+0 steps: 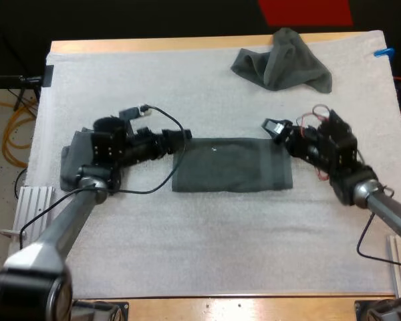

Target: Pick towel from pile fold and stack

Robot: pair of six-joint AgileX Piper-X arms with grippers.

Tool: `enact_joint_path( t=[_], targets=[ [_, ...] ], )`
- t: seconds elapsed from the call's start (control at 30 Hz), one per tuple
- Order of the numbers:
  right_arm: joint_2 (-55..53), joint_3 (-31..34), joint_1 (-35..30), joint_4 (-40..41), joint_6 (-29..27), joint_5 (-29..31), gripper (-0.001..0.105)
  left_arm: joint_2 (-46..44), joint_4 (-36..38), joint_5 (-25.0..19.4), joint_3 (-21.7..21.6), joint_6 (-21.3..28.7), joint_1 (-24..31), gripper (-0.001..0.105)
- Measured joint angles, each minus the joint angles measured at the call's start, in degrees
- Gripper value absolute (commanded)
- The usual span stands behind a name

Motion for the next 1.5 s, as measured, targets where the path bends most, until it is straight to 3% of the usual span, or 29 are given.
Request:
enact_joint_path(
  t=[0.13,0.27,0.47,0.67,0.83,0.93,1.23,1.5],
  targets=[
    [-3.8,-4.7,0.0,11.7,-10.4,2.7,0.067,-8.5,1.9,-2.6,-0.3,1.5,0.1,0.062],
    [-9.7,-8.3,0.0,25.3,-18.5,7.0,0.067,-17.5,11.4,-3.4,-0.7,6.9,0.1,0.067],
    [-18.1,-9.8,0.0,44.2,-23.7,11.9,0.067,-29.7,30.8,-7.4,-0.7,15.1,0.1,0.075],
    [-23.9,-9.8,0.0,55.4,-24.1,13.2,0.067,-38.6,44.5,-8.0,-0.7,16.5,0.1,0.075],
    [-21.6,-9.8,0.0,54.6,-28.1,18.3,0.067,-40.2,51.2,-8.3,-0.7,16.8,0.1,0.075],
    [-16.6,-9.8,-1.1,51.2,-29.0,17.5,0.067,-40.2,53.1,-8.4,-0.7,16.8,0.1,0.075],
    [3.4,-9.8,-7.9,40.1,-26.7,2.9,0.067,-40.2,54.2,-8.4,-0.7,16.8,0.1,0.075],
    [13.2,-12.7,-8.2,36.0,-24.8,-9.2,0.067,-40.2,54.5,-8.4,-0.7,16.8,0.1,0.075]
  ],
)
